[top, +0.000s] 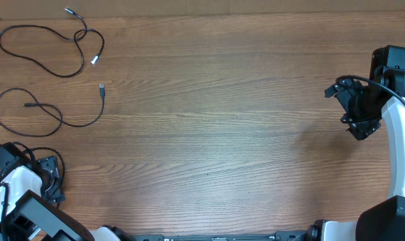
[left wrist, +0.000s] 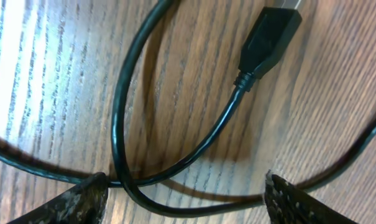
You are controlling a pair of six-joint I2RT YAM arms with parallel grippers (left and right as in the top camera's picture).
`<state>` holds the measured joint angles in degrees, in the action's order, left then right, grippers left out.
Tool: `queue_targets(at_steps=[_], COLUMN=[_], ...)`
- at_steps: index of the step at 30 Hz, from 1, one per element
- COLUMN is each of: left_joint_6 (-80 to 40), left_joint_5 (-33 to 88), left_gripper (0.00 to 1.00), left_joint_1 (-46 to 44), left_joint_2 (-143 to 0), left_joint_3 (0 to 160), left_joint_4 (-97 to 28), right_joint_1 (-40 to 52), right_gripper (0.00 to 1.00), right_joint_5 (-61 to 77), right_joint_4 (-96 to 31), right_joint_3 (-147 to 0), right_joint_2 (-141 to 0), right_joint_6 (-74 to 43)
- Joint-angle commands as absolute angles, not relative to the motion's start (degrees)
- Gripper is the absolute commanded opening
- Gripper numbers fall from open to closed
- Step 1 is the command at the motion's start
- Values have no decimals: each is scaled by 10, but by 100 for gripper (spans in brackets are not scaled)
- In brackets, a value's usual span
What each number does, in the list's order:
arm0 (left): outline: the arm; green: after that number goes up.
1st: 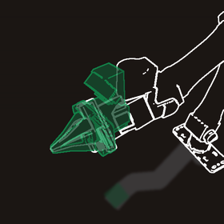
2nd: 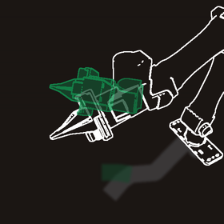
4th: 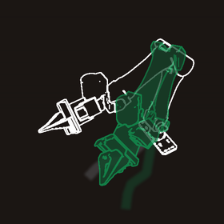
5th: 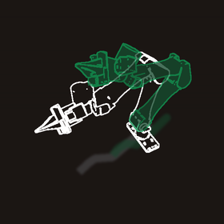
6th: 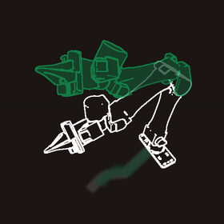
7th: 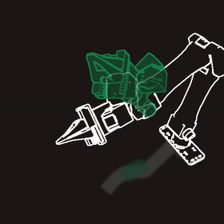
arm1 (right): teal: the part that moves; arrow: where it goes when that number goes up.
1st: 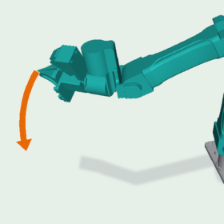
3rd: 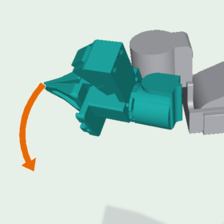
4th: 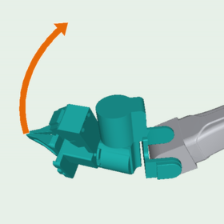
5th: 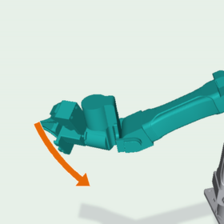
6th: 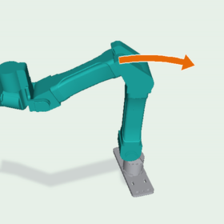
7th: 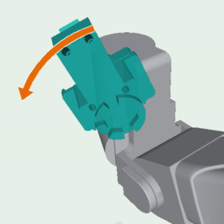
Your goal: Untangle cables
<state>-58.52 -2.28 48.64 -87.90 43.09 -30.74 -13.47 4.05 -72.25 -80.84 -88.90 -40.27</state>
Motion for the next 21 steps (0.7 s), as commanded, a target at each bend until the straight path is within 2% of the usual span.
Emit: queue_targets(at_steps=[1,5,7,11,19,21], left_joint_6=[-583,-582,-556,-503,-503,-489], left_joint_5=[-50,-49,-44,-44,-48,-51], left_gripper=[83,82,79,65,70,68], left_joint_1=[486,486,486,486,486,486], left_joint_2=[-901,-928,-930,-930,-930,-930], left_joint_3=[422,422,422,422,440,444], left_joint_4=[-301,-297,-294,-286,-329,-326], right_joint_1=[-136,-136,-136,-136,-136,-136], right_gripper=[100,100,100,100,100,100], right_joint_5=[35,35,35,35,35,35], right_joint_4=[-721,-721,-721,-721,-721,-721], right_joint_3=[-813,-813,-813,-813,-813,-813], right_joint_2=[-891,-891,-891,-891,-891,-891], right_joint_6=[-405,-405,-405,-405,-405,-405])
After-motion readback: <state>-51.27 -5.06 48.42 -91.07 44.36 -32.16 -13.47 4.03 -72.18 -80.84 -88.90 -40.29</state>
